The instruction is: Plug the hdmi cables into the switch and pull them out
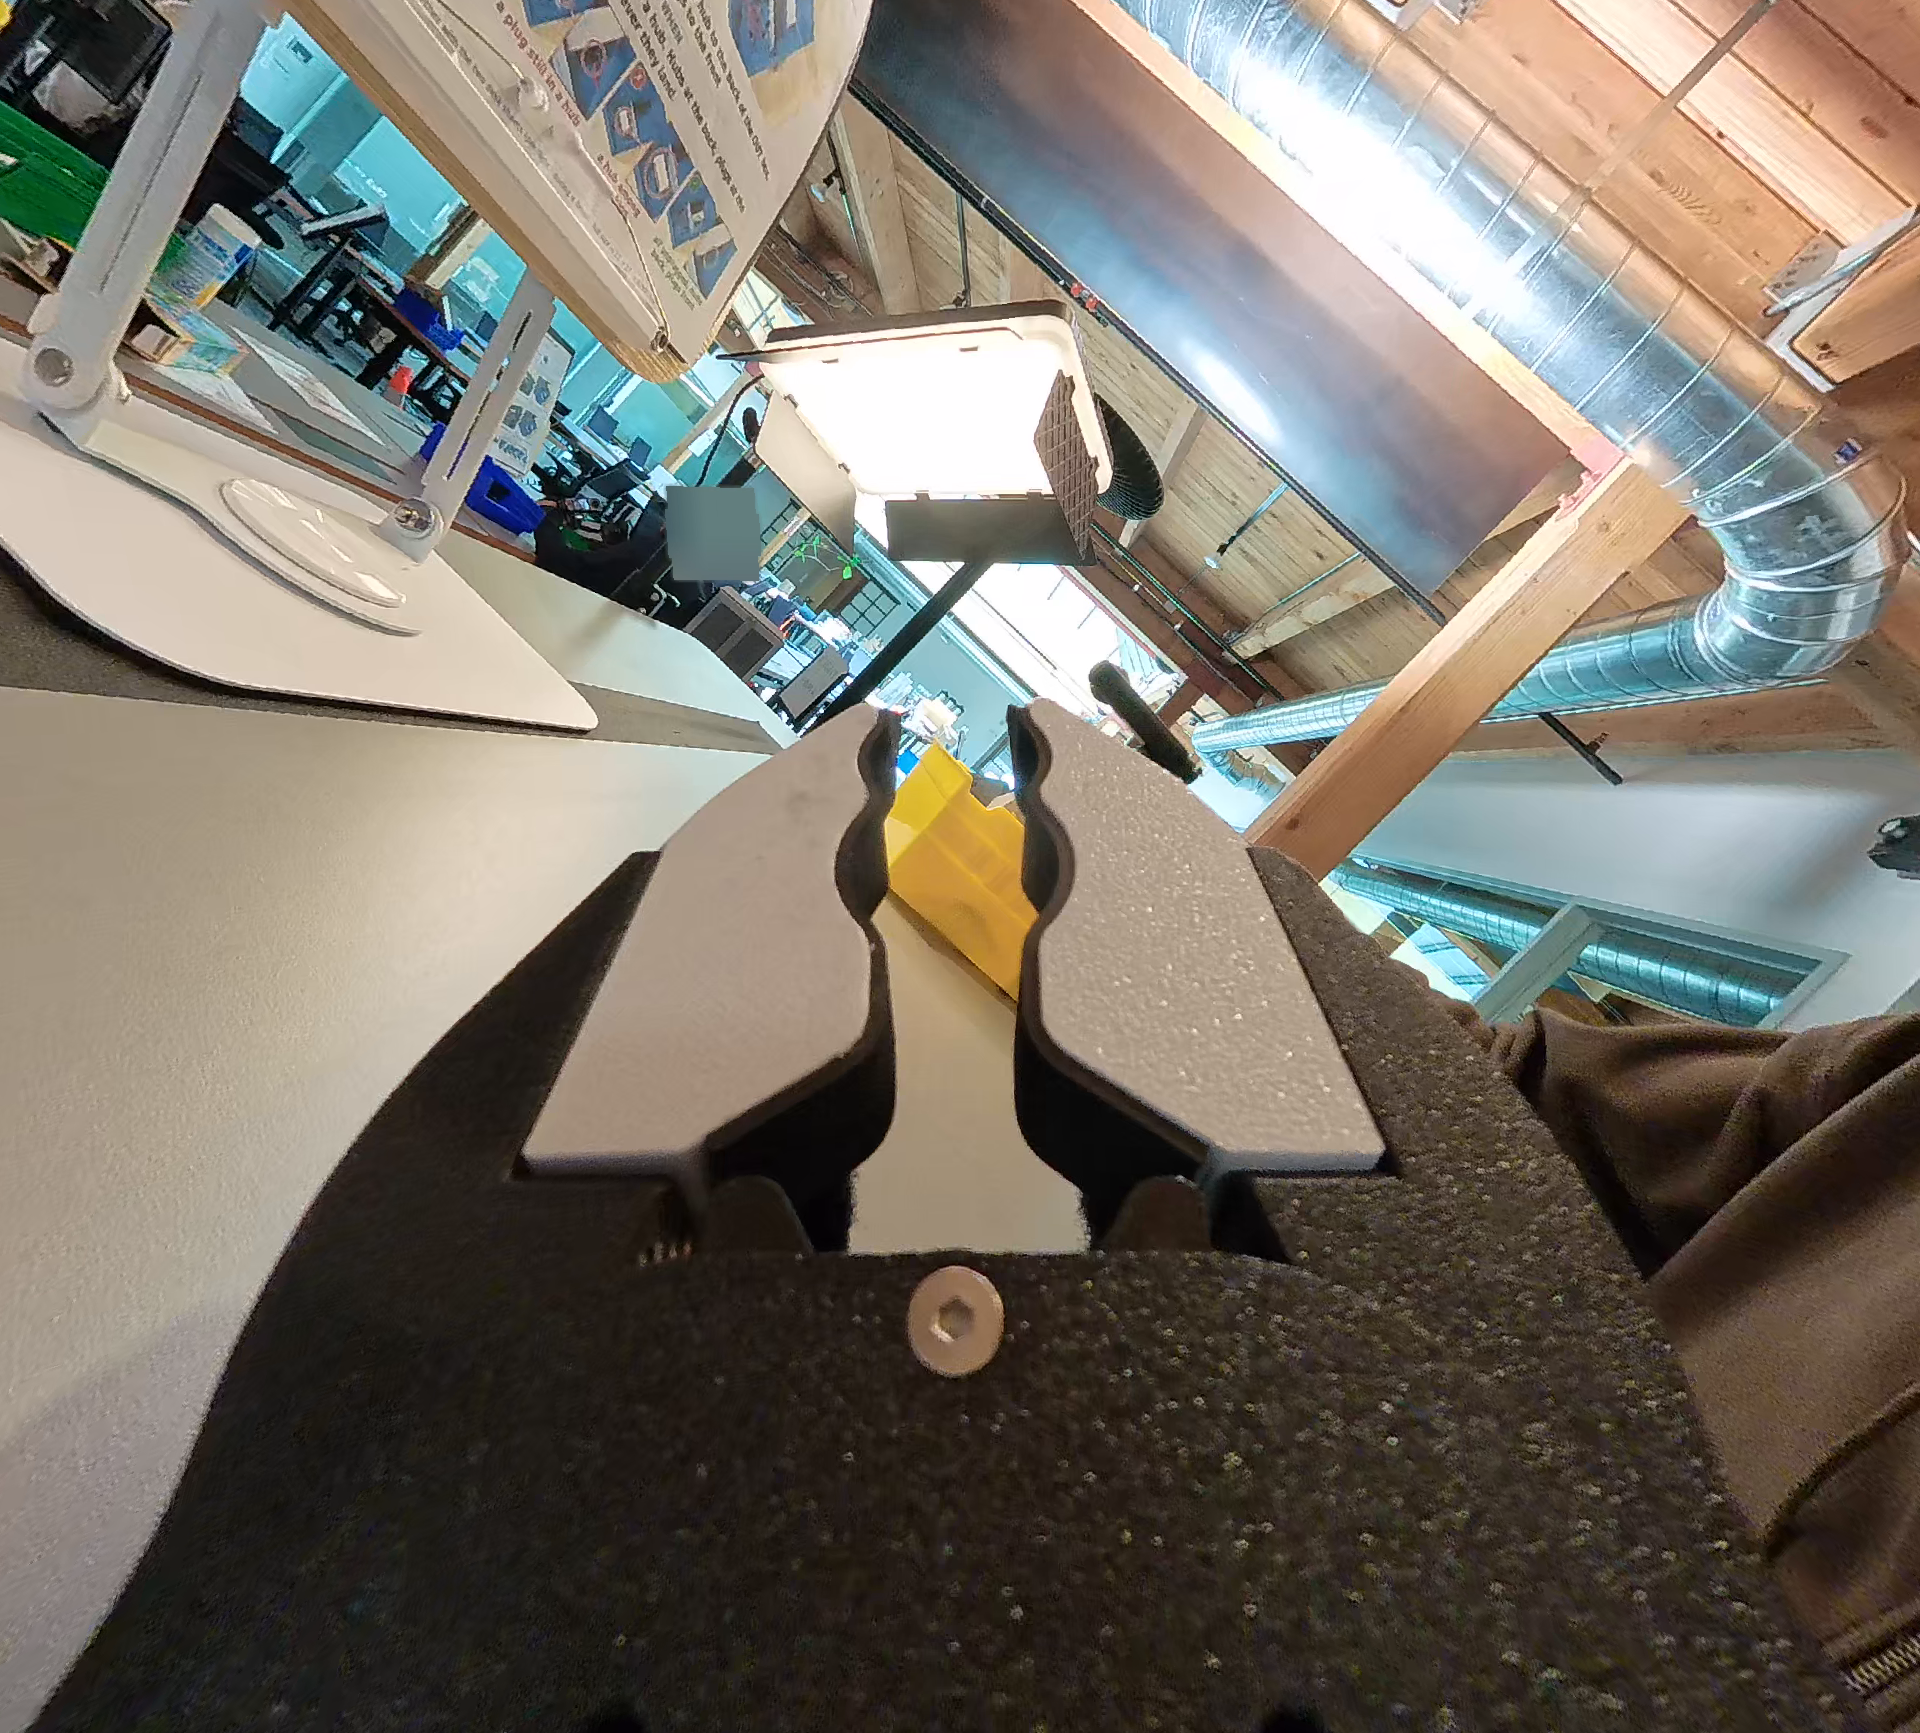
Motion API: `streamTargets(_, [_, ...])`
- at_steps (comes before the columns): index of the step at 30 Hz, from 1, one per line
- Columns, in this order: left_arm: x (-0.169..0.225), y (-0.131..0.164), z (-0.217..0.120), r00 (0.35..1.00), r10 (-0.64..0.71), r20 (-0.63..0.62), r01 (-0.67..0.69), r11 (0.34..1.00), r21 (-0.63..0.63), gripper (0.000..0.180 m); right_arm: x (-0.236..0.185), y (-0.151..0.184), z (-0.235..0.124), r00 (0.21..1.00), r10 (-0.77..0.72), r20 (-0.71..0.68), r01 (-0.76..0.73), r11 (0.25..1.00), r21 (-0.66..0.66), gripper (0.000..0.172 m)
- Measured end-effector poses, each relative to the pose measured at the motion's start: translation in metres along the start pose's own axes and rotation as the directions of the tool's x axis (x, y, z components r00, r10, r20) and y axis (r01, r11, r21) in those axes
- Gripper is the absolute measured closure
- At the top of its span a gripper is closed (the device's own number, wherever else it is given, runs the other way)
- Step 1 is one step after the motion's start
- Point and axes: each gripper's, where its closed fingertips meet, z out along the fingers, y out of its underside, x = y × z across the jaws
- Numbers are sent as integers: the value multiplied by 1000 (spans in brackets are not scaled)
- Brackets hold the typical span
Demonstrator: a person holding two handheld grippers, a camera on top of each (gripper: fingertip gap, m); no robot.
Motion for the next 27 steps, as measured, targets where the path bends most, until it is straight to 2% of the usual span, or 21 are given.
streamTargets(1, [0,0,0,1000,-1,-1,1,1000,2,159,0,-4,-7,999,-25,-22,26,999,47,124])
streamTargets(5, [0,-1,-1,1000,-6,-3,6,1000,4,159,-9,-16,-51,980,-177,-86,193,954,228,122])
streamTargets(7, [-1,0,0,1000,-8,-3,8,1000,-3,159,-34,-10,-70,952,-307,-6,294,905,306,125])
streamTargets(9, [-1,1,2,1000,-6,0,6,1000,-11,159,-67,9,-80,889,-437,140,370,863,345,125])
streamTargets(12, [-2,4,5,1000,-5,-2,5,1000,-23,159,-94,36,-76,813,-524,253,433,836,338,129])
streamTargets(14, [-2,5,6,1000,-4,-3,4,1000,-29,159,-94,42,-62,813,-539,221,469,831,301,135])
streamTargets(17, [-1,6,6,1000,-7,-5,7,1000,-29,159,-95,42,-46,819,-542,187,489,830,268,163])
streamTargets(19, [0,5,5,1000,-12,-8,11,1000,-19,159,-94,38,-41,846,-502,183,456,857,240,164])
streamTargets(23, [1,4,3,1000,-17,-12,17,1000,-8,159,-86,34,-32,919,-328,219,306,943,129,164])
streamTargets(27, [1,5,4,1000,-17,-12,16,1000,-15,159,-85,35,-16,938,-255,233,260,965,9,164])
